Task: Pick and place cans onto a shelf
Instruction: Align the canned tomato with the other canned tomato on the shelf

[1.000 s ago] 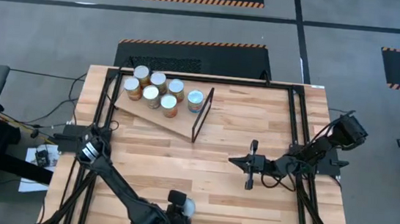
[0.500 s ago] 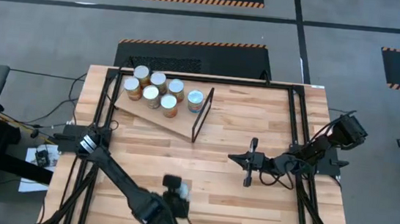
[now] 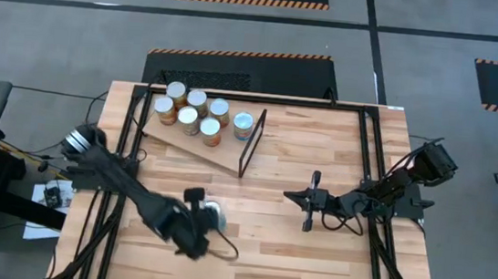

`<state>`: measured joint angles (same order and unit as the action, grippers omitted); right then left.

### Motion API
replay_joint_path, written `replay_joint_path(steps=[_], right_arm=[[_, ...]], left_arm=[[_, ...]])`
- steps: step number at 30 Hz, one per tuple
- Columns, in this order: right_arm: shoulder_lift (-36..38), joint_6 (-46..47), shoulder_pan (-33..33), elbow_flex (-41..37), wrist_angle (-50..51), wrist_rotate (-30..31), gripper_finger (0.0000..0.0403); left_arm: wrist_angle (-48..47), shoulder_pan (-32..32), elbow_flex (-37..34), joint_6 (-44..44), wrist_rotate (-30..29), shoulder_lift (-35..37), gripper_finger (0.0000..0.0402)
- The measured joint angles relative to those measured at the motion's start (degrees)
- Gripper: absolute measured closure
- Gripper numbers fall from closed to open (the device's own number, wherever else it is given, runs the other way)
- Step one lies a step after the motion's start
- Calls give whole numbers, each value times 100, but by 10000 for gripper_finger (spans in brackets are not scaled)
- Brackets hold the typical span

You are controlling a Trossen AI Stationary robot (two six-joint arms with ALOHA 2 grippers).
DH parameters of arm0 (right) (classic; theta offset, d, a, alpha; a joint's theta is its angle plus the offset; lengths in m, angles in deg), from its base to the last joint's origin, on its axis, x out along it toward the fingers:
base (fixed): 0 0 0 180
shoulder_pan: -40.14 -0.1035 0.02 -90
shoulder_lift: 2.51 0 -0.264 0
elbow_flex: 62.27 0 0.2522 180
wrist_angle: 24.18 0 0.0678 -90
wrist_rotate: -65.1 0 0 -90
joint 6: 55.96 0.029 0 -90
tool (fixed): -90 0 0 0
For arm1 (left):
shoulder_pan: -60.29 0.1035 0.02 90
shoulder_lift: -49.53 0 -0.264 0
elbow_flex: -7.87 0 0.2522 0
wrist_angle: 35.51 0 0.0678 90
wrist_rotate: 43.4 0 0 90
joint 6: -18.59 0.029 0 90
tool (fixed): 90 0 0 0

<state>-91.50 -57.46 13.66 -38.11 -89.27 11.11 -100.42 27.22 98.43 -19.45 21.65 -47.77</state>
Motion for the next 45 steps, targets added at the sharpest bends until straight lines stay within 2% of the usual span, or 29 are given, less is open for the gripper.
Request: replay_joint_path(steps=[5, 10, 16, 22, 28, 37, 45], right_arm=[[0, 6, 0, 0, 75, -3, 397], [0, 29, 0, 0, 114, -2, 397], [0, 52, 0, 0, 133, -2, 397], [0, 62, 0, -2, 156, -2, 397], [0, 64, 0, -2, 186, 0, 397], [0, 66, 0, -2, 174, 0, 397], [0, 66, 0, 0, 173, 0, 397]], left_arm=[[301, 602, -900, 5, 45, 932, 401], [304, 1329, -1123, 683, 37, 1396, 402], [314, 2266, -1123, 1633, 42, 1530, 401], [656, 3034, -1123, 2460, 350, 1463, 401], [1210, 3335, -1123, 3245, 535, 1471, 401], [1320, 3582, -1123, 4403, 681, 1469, 401], [1699, 3853, -1108, 5110, 1109, 1247, 401]])
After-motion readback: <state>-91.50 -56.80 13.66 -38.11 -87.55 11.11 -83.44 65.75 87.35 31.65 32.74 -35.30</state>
